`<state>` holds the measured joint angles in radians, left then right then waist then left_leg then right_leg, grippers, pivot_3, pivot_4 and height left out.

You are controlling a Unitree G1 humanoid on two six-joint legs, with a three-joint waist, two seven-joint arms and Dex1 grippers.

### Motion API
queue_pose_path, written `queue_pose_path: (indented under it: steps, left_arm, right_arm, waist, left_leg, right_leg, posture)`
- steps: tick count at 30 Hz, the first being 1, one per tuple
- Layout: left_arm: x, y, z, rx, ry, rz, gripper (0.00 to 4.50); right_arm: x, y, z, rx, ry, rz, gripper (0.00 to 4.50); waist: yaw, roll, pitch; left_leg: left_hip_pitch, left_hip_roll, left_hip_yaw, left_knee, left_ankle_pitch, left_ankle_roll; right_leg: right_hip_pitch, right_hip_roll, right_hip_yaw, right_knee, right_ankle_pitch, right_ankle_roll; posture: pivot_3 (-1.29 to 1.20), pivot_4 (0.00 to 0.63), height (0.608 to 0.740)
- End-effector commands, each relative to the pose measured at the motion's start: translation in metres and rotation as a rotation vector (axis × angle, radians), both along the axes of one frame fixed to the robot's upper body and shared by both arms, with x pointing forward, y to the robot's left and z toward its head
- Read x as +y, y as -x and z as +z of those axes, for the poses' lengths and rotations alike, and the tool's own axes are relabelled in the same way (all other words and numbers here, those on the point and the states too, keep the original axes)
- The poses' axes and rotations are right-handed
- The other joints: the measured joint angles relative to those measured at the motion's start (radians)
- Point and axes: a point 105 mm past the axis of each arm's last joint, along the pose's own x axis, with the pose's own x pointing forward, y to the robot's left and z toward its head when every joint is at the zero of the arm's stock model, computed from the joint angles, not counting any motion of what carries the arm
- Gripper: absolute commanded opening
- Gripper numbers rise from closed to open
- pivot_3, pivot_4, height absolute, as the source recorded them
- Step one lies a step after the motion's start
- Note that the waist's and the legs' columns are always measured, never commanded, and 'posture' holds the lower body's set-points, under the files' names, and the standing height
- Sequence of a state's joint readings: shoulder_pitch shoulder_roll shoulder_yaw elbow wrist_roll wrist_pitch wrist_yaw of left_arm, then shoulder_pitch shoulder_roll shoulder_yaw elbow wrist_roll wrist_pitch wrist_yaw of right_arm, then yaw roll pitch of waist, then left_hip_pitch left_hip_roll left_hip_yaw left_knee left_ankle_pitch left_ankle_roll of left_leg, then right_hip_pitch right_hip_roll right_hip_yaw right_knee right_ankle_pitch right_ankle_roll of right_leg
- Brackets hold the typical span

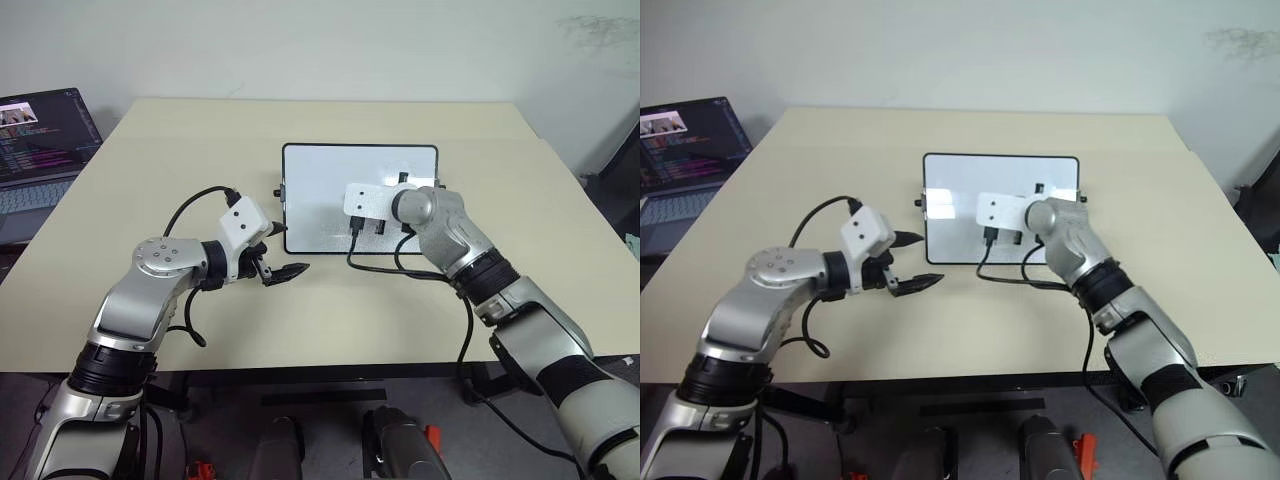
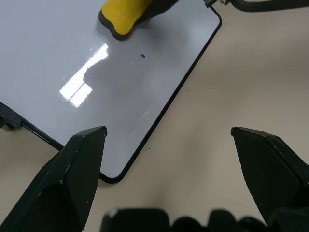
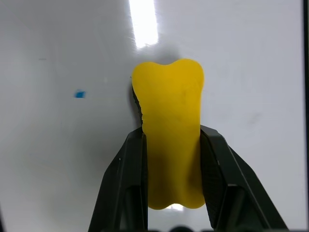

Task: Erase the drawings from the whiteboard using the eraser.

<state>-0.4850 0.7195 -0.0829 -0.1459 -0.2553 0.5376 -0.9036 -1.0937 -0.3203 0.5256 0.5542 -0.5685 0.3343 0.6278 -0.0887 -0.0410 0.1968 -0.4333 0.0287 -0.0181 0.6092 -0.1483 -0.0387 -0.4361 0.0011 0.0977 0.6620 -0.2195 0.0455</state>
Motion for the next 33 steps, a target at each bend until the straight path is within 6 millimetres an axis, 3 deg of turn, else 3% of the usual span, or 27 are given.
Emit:
queue_pose_path:
  steps: [1, 4, 13, 16, 19, 33]
  left_arm:
    - [-0.002, -0.002, 0.012, -0.053, 0.002, -0.008, 4.50]
    - [-0.003, -0.002, 0.012, -0.054, 0.001, -0.009, 4.50]
    - [-0.003, -0.004, 0.013, -0.055, 0.001, -0.014, 4.50]
    - [-0.003, -0.004, 0.013, -0.055, 0.001, -0.014, 4.50]
    - [-0.003, -0.004, 0.013, -0.055, 0.002, -0.014, 4.50]
    - [-0.003, -0.004, 0.014, -0.058, 0.000, -0.014, 4.50]
  right_arm:
    - [-0.016, -0.006, 0.014, -0.042, -0.002, -0.046, 1.06]
    - [-0.011, 0.000, 0.005, -0.012, 0.021, -0.005, 1.06]
    - [-0.004, 0.037, -0.044, 0.165, 0.172, 0.134, 1.05]
    - [-0.005, 0.041, -0.048, 0.180, 0.194, 0.143, 1.05]
    - [-0.005, 0.039, -0.045, 0.168, 0.185, 0.131, 1.05]
    - [0.006, 0.006, 0.008, -0.037, -0.018, 0.006, 1.05]
  waist:
    - [0.001, 0.000, 0.000]
    - [0.001, 0.000, 0.000]
    - [0.001, 0.000, 0.000]
    - [0.001, 0.000, 0.000]
    - [0.001, 0.000, 0.000]
    - [-0.001, 0.000, 0.000]
  left_leg:
    - [0.000, 0.000, 0.000, 0.000, 0.000, 0.000]
    - [0.000, 0.000, 0.000, 0.000, 0.000, 0.000]
    - [0.000, 0.000, 0.000, -0.001, 0.000, 0.000]
    - [0.000, 0.000, 0.000, -0.001, 0.000, 0.000]
    - [0.000, 0.000, 0.000, 0.000, 0.000, 0.000]
    - [0.001, 0.000, 0.000, 0.000, 0.000, 0.000]
  right_leg:
    - [0.000, 0.000, 0.000, 0.000, 0.000, 0.000]
    - [0.000, 0.000, 0.000, 0.000, 0.000, 0.000]
    - [0.000, 0.000, 0.000, 0.000, 0.000, 0.000]
    - [0.000, 0.000, 0.000, 0.000, 0.000, 0.000]
    - [0.000, 0.000, 0.000, 0.000, 0.000, 0.000]
    - [0.000, 0.000, 0.000, 0.000, 0.000, 0.000]
  posture:
    - [0.00, 0.150, 0.740]
    - [0.00, 0.150, 0.740]
    - [0.00, 0.150, 0.740]
    - [0.00, 0.150, 0.740]
    - [0.00, 0.150, 0.740]
    - [0.00, 0.150, 0.740]
